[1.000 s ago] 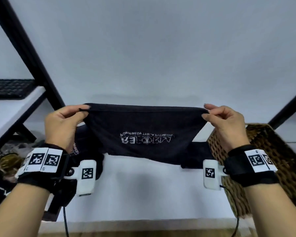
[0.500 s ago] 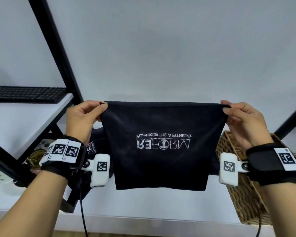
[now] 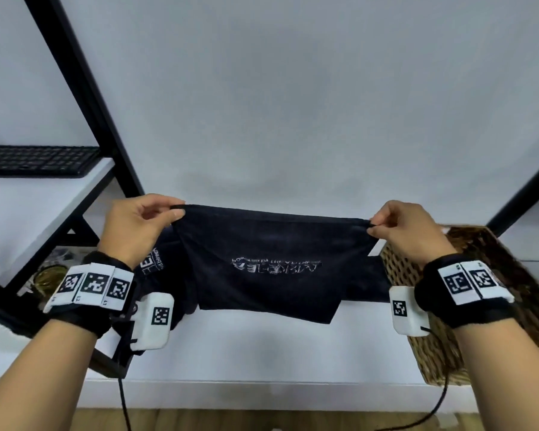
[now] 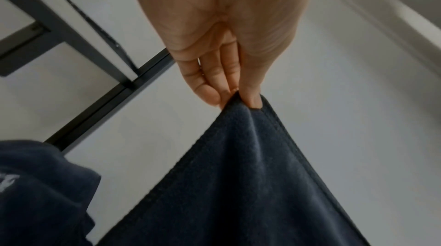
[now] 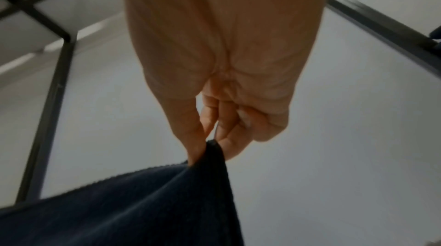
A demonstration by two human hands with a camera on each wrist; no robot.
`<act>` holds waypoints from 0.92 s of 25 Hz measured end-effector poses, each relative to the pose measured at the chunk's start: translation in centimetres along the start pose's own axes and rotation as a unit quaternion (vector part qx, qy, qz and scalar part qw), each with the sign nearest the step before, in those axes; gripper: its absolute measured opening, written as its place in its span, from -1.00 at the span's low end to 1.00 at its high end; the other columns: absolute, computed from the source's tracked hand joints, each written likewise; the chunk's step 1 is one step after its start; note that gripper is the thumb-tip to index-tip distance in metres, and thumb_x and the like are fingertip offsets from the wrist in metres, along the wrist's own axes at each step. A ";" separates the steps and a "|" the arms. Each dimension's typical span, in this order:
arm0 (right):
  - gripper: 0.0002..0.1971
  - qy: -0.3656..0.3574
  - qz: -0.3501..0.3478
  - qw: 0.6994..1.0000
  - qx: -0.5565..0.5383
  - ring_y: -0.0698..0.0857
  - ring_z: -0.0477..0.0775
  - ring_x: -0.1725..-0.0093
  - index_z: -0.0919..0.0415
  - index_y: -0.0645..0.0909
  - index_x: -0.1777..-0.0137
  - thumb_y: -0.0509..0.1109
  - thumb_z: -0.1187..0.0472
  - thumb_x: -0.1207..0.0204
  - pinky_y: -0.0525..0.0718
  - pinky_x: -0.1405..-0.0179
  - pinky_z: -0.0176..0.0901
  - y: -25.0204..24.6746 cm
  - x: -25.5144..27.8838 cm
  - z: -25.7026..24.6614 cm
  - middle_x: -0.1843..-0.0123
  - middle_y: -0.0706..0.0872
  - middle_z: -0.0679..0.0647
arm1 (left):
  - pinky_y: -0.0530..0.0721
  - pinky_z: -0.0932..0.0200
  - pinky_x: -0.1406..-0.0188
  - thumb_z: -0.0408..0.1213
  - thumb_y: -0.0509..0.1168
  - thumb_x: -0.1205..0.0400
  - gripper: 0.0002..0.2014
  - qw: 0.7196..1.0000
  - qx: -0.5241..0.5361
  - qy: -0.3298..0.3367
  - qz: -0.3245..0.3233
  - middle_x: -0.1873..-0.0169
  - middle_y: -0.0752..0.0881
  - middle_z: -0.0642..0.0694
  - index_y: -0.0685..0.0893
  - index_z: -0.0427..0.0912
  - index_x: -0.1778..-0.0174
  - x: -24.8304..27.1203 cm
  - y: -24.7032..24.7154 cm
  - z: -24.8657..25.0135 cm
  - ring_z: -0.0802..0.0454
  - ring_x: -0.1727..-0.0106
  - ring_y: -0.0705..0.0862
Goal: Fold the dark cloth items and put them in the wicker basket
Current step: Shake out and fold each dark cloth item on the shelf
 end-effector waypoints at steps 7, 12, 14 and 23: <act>-0.80 0.047 0.034 0.989 -0.134 0.62 0.00 0.19 0.07 0.62 0.08 0.48 0.38 -0.43 0.58 0.11 -0.19 3.0 -3.7 3.6 0.19 0.62 -0.03 | 0.62 0.44 0.30 -0.40 0.46 -0.52 -0.72 0.996 -0.064 -0.050 -0.034 0.52 0.71 0.21 0.75 0.14 0.35 -3.1 3.8 -5.6 0.27 0.47 0.63; -0.69 0.034 0.110 0.969 -0.219 0.63 -0.20 0.20 0.12 0.64 -0.14 0.49 0.38 -0.43 0.60 0.05 -0.39 4.0 -8.5 3.7 0.13 0.66 -0.09 | 0.63 0.28 0.30 -0.36 0.45 -0.52 -0.72 0.996 -0.067 -0.053 0.016 0.49 0.71 0.14 0.72 0.17 0.36 -7.4 5.4 -8.2 0.21 0.49 0.62; -0.69 0.043 0.115 0.967 -0.222 0.64 -0.21 0.20 0.12 0.65 -0.13 0.50 0.38 -0.42 0.59 0.07 -0.42 4.4 -8.5 4.4 0.14 0.67 -0.11 | 0.53 0.40 0.56 -0.42 0.41 -0.55 -0.73 0.996 -0.053 -0.065 0.021 0.51 0.66 0.10 0.68 0.08 0.31 -6.9 6.0 -8.9 0.22 0.64 0.58; -0.66 0.034 0.098 0.949 -0.298 0.73 -0.01 0.25 0.13 0.62 -0.09 0.40 0.52 -0.41 0.65 0.26 -0.25 5.9 -11.1 4.0 0.11 0.64 0.00 | 0.78 0.25 0.28 -0.56 0.23 -0.65 -0.76 0.990 0.087 -0.114 -0.020 0.34 0.66 -0.10 0.58 -0.14 0.23 -9.1 8.8 -9.2 0.10 0.31 0.81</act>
Point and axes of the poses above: each hand's wrist, its own x-axis away from the middle knuckle, its own y-axis out of the palm, z = x × y, the point moved 9 cm from there along -x, towards the middle knuckle
